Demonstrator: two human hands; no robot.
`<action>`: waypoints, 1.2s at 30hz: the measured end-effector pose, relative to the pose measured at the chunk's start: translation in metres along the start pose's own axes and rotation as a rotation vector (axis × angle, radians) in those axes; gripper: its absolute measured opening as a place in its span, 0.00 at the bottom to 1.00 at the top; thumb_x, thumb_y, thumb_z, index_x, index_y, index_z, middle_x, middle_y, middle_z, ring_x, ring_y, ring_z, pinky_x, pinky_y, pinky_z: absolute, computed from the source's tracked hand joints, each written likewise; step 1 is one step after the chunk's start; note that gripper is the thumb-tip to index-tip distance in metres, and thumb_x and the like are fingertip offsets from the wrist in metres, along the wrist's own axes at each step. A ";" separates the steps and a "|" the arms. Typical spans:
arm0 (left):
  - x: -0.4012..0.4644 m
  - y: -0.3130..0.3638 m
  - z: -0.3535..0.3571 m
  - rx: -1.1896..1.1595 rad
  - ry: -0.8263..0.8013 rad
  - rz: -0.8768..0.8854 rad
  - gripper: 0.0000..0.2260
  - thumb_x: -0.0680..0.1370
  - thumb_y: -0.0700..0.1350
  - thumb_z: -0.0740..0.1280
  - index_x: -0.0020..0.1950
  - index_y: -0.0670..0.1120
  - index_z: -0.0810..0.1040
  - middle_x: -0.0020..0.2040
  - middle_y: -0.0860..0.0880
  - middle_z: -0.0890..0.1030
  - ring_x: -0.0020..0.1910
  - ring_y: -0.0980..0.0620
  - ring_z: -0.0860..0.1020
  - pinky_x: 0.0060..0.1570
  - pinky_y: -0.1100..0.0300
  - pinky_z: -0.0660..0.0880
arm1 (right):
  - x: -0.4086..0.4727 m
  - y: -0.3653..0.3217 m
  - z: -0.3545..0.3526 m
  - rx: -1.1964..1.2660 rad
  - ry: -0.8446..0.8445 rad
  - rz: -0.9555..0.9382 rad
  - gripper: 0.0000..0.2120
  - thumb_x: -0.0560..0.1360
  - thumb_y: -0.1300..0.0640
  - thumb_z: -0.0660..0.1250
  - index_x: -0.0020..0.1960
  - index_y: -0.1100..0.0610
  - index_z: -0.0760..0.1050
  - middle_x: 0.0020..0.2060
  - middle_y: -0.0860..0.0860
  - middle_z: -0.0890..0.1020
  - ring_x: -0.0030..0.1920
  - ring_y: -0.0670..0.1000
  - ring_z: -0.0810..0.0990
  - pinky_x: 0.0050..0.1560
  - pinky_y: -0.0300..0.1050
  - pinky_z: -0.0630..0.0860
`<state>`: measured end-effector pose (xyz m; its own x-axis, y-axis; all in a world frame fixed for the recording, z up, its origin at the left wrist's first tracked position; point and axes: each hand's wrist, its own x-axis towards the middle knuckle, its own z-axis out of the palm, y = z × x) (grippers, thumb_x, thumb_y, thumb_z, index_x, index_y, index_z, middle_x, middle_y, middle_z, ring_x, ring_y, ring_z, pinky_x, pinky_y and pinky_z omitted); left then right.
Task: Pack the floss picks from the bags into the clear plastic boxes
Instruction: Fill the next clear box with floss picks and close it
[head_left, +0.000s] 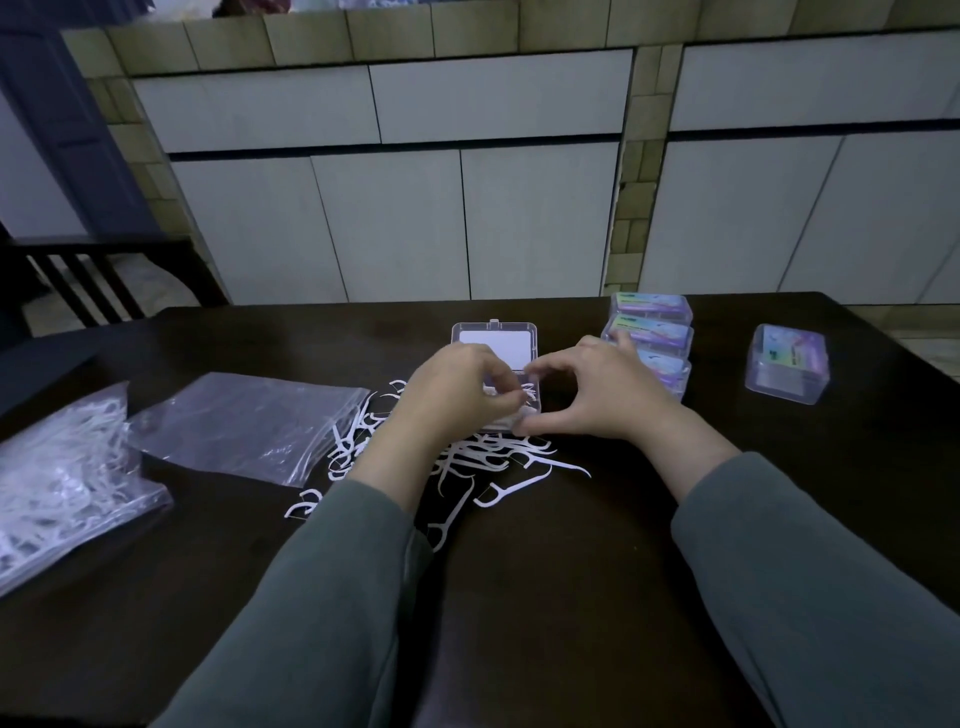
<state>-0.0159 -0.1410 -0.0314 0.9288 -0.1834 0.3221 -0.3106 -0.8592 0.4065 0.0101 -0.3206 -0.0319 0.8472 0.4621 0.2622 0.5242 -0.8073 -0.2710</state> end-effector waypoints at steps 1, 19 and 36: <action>-0.001 -0.003 -0.002 -0.012 0.001 -0.008 0.04 0.73 0.51 0.71 0.41 0.54 0.84 0.45 0.56 0.81 0.48 0.55 0.75 0.49 0.55 0.75 | 0.000 0.000 0.000 -0.002 -0.006 0.007 0.32 0.63 0.28 0.69 0.63 0.42 0.75 0.53 0.39 0.79 0.61 0.45 0.70 0.74 0.58 0.46; -0.004 -0.007 -0.009 -0.117 -0.049 -0.148 0.08 0.69 0.56 0.75 0.45 0.56 0.82 0.45 0.59 0.80 0.46 0.61 0.76 0.45 0.64 0.71 | -0.002 0.000 -0.001 -0.022 -0.014 0.036 0.34 0.64 0.28 0.69 0.66 0.42 0.73 0.58 0.42 0.79 0.64 0.46 0.69 0.73 0.56 0.48; -0.004 -0.013 -0.016 -0.071 -0.051 -0.131 0.04 0.74 0.51 0.72 0.47 0.55 0.85 0.47 0.55 0.83 0.45 0.58 0.76 0.45 0.61 0.73 | -0.009 -0.007 0.002 -0.173 0.013 0.048 0.35 0.67 0.26 0.63 0.68 0.42 0.71 0.65 0.44 0.73 0.66 0.50 0.65 0.70 0.58 0.52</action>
<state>-0.0190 -0.1216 -0.0245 0.9707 -0.0978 0.2194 -0.1984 -0.8416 0.5023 -0.0012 -0.3184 -0.0340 0.8690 0.4177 0.2651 0.4597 -0.8799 -0.1205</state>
